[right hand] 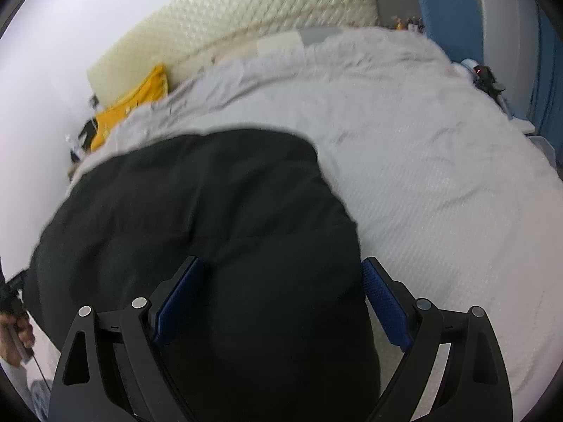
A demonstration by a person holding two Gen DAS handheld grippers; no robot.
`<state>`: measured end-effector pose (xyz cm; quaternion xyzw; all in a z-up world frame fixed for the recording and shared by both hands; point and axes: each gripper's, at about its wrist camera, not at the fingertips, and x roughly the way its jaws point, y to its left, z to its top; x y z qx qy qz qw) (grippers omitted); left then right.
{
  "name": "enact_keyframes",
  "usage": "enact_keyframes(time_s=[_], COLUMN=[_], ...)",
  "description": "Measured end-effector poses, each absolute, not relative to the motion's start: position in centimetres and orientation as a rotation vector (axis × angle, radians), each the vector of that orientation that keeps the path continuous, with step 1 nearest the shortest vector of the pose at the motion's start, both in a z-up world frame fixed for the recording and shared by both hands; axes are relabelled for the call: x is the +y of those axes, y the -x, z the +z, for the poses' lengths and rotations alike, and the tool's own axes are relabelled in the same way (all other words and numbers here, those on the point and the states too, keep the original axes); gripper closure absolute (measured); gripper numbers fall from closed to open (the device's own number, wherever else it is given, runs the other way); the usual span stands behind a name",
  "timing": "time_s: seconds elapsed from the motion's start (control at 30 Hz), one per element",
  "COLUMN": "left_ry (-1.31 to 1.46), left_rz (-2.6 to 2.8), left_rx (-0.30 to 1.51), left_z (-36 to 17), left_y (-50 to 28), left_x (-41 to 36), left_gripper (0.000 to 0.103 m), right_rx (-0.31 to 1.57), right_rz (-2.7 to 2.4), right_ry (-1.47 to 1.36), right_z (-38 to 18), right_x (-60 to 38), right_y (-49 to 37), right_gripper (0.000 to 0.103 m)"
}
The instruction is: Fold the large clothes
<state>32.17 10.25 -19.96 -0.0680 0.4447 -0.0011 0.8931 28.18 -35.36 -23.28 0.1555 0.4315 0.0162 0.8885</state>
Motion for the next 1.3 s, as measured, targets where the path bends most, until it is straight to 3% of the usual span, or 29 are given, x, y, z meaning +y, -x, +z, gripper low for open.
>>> enact_keyframes(time_s=[0.13, 0.33, 0.67, 0.97, 1.3], left_ry=[0.117, 0.112, 0.148, 0.032, 0.064], left_rz=[0.015, 0.024, 0.066, 0.092, 0.054], left_rx=[0.954, 0.974, 0.963, 0.895, 0.78], left_z=[-21.2, -23.0, -23.1, -18.1, -6.5], left_y=[-32.3, -31.9, -31.7, -30.9, -28.4], left_x=[10.2, 10.3, 10.8, 8.5, 5.5], left_gripper=[0.028, 0.027, 0.024, 0.026, 0.026], right_rx=[0.899, 0.94, 0.945, 0.887, 0.701], right_rz=[0.002, -0.009, -0.021, -0.018, 0.031], right_ry=[-0.18, -0.194, -0.214, -0.229, -0.216], right_z=[-23.9, -26.4, -27.0, -23.1, -11.0], right_x=[-33.9, -34.9, -34.9, -34.8, -32.5], right_y=[-28.3, -28.3, -27.5, -26.9, -24.2], right_gripper=[0.01, 0.002, 0.002, 0.002, 0.001])
